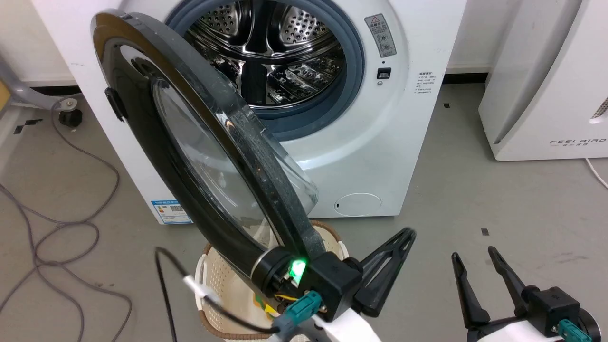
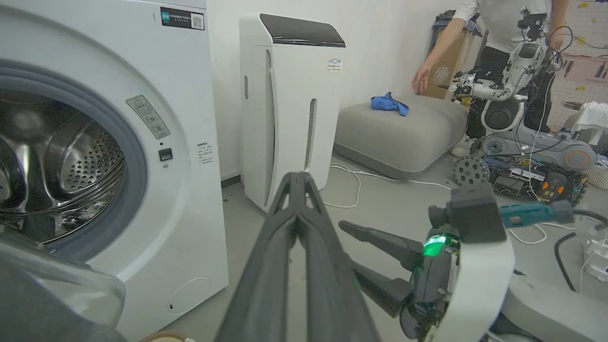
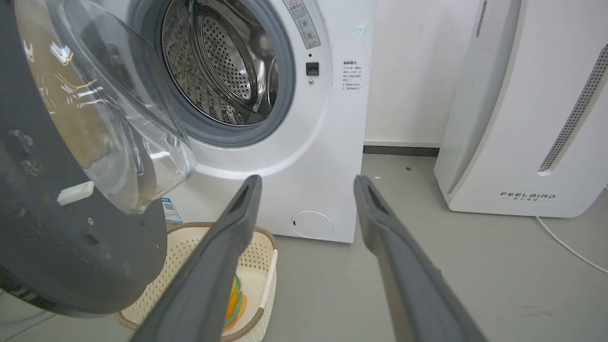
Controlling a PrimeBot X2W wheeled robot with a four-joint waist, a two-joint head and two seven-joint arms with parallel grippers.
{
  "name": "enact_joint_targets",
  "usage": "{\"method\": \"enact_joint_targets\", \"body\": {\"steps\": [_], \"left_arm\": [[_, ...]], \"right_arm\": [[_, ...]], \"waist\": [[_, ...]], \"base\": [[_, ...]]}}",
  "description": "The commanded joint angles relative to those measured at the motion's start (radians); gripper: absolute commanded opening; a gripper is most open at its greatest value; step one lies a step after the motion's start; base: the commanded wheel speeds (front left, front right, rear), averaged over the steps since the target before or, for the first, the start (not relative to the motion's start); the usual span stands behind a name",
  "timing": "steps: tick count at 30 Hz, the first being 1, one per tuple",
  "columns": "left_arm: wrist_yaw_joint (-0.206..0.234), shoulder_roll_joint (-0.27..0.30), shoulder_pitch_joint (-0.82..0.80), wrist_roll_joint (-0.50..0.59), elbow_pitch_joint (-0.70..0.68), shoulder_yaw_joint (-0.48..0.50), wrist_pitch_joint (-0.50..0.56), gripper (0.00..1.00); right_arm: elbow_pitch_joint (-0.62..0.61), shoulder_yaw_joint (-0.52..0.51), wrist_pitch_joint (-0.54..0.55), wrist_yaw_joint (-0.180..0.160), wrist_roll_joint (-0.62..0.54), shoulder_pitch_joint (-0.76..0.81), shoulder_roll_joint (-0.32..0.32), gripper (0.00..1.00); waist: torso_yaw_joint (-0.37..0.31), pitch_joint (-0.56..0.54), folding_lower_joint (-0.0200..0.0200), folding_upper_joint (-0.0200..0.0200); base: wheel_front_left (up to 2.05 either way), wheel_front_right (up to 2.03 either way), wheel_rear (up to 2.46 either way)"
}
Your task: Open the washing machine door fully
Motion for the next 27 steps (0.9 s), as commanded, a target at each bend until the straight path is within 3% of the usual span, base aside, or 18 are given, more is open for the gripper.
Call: {"method": "enact_joint_targets", "body": {"steps": [1,13,27], "left_arm": [[0.007,0.006,0.012,0.002,0.02,-0.003,0.003,0.0],[0.106,-0.007,0.01,0.007,0.23,0.062,-0.063,0.0],[0.168,0.015,0.064,-0.012,0.237,0.108,-0.074,0.0]], "right_arm": [[0.004,0.001,0.002,0.001,0.005,-0.009,0.003,1.0],[0.016,0.004,0.009,0.001,0.022,-0.003,0.003,1.0],[0.033,0.009,-0.001,0.001,0.053,0.005,0.003,1.0]], "waist": [[0.0,0.001,0.0,-0.0001],[-0.008,-0.009,0.0,-0.0001],[0.02,0.001,0.0,-0.0001]], "base": [[0.0,0.0,0.0],[0.0,0.0,0.0],[0.0,0.0,0.0]]}}
